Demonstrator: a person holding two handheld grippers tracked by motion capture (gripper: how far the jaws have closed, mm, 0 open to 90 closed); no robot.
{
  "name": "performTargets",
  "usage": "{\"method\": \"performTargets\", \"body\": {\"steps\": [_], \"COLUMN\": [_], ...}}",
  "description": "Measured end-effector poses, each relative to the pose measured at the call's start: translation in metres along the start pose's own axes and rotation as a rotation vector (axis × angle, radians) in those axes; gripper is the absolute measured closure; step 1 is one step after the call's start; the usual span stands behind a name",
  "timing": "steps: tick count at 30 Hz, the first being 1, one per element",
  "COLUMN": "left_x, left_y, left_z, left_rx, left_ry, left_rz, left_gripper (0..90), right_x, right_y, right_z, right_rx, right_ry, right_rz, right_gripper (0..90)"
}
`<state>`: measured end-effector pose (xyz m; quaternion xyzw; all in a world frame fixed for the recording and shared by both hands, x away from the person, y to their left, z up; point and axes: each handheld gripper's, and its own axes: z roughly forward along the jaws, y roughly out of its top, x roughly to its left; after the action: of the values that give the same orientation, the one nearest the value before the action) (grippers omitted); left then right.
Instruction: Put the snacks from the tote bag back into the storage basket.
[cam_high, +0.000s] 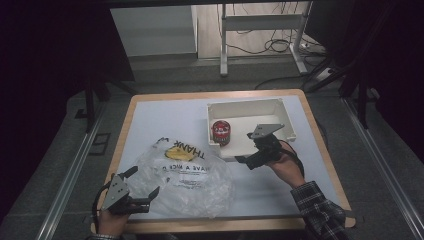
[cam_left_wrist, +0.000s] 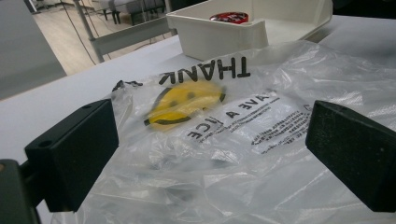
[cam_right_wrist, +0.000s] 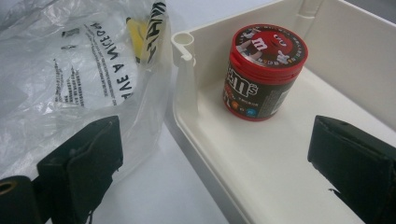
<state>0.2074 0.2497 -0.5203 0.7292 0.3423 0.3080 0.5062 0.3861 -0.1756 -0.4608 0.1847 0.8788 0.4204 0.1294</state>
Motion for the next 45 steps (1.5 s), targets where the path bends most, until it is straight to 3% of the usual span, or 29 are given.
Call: {"method": "performTargets", "body": {"steps": [45], "left_x": [0.000], "left_y": [0.000], "left_z": [0.001], "left_rx": [-0.001], "left_ry": [0.001], "left_rz": [0.001], "left_gripper": [2.4], "right_x": [0.009], "right_y": [-0.040], "right_z": [-0.025], "right_rx": [-0.014], "right_ry": [-0.034], "right_rz": [0.024], "right_gripper": [3.7]}}
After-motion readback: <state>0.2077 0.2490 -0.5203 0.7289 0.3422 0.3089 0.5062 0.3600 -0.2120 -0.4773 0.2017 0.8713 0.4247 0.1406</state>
